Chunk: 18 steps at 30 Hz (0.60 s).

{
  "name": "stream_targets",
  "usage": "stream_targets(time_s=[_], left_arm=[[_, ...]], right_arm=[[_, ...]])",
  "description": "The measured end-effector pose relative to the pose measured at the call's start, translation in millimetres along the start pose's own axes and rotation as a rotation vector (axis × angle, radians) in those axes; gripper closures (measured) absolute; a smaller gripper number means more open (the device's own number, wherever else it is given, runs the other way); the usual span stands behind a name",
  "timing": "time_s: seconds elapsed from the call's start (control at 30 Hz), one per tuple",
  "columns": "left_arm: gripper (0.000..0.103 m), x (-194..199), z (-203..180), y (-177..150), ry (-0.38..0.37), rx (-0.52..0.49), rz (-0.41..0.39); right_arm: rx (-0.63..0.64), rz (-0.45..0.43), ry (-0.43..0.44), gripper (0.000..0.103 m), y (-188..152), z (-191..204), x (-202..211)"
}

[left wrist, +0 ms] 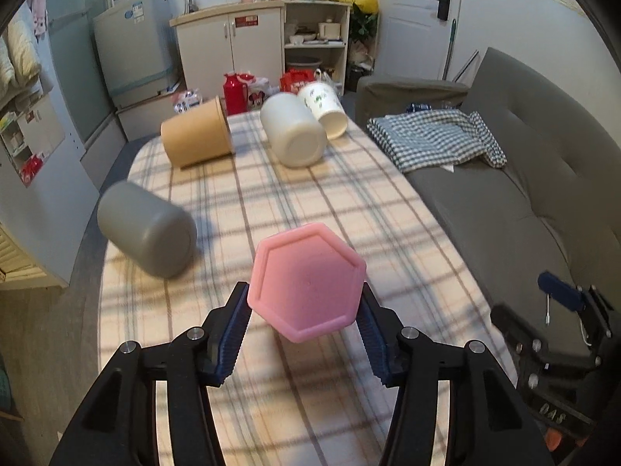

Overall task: Flip cup upside down
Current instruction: 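Rotate the pink cup with the left gripper until its open rim faces down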

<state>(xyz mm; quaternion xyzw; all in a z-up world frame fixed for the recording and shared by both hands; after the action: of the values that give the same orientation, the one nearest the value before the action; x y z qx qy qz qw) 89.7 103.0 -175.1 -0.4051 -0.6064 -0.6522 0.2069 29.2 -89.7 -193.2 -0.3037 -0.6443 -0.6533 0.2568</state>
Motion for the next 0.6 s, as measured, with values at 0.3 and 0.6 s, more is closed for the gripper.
stream_targets(time_s=[0.3, 0.6], left_arm=[[0.049, -9, 10, 22, 0.021, -0.021, 0.005], [0.049, -36, 9, 30, 0.023, -0.09, 0.116]], right_arm=[[0.009, -0.005, 0.025, 0.021, 4, 11, -4], [-0.026, 0.002, 0.048, 0.021, 6, 14, -10]])
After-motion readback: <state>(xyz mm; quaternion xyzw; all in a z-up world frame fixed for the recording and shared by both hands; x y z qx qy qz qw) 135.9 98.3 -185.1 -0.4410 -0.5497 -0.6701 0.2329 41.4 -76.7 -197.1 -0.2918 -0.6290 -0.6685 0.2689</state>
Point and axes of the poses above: each gripper's, at about its wrist camera, not at the fingertips, and x roughly against the way its jaws point, z to its left, y to its top, the point moved 10 cm from there along -x, roughly the way its jaws point, and after that the axes turned 2 degrees about -y, right-handed, at the moved point
